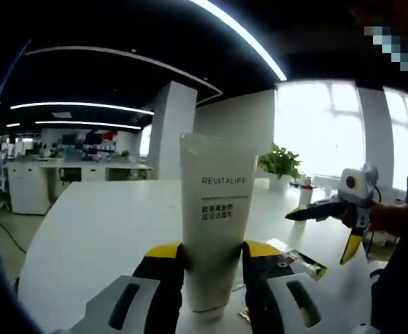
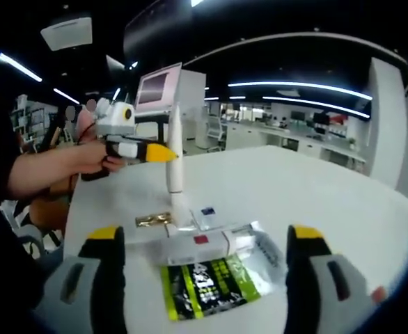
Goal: Arrange the skincare products in the storage area until every visible bottle or jar stands upright without overlapping.
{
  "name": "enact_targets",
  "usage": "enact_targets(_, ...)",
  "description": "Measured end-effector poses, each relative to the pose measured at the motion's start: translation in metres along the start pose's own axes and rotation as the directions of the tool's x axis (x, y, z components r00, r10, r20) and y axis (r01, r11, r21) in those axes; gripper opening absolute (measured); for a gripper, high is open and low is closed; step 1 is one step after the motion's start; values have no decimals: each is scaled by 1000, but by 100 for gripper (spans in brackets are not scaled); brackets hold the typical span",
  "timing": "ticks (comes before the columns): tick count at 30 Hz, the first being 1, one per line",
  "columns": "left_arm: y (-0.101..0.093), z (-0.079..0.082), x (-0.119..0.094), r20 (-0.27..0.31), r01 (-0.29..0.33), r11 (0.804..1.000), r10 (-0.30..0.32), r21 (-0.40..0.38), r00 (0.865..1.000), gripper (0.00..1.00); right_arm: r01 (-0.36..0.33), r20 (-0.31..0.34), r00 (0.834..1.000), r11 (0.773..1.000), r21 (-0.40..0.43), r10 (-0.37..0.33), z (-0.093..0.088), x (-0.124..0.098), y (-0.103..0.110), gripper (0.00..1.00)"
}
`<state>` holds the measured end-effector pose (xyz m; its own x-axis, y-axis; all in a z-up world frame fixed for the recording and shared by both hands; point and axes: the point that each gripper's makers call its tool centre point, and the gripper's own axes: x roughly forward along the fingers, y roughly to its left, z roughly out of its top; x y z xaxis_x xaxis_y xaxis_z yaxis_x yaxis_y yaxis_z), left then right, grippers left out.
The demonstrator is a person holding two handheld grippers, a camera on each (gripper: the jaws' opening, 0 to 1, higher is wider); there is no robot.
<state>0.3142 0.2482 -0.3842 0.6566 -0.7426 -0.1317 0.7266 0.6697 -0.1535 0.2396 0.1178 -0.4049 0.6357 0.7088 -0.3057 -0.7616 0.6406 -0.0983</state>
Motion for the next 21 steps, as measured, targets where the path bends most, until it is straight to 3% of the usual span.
enact_targets(10,1,-2,-3,-11,-97,995,97,34,995,31,0,-7,1000,1000,4,0,-4,0,-2,97)
enact_targets(21,4,-4,-4,1,-219,975,219,29,976,31,0,-7,1000,1000,2,0,-5,0,-1,97)
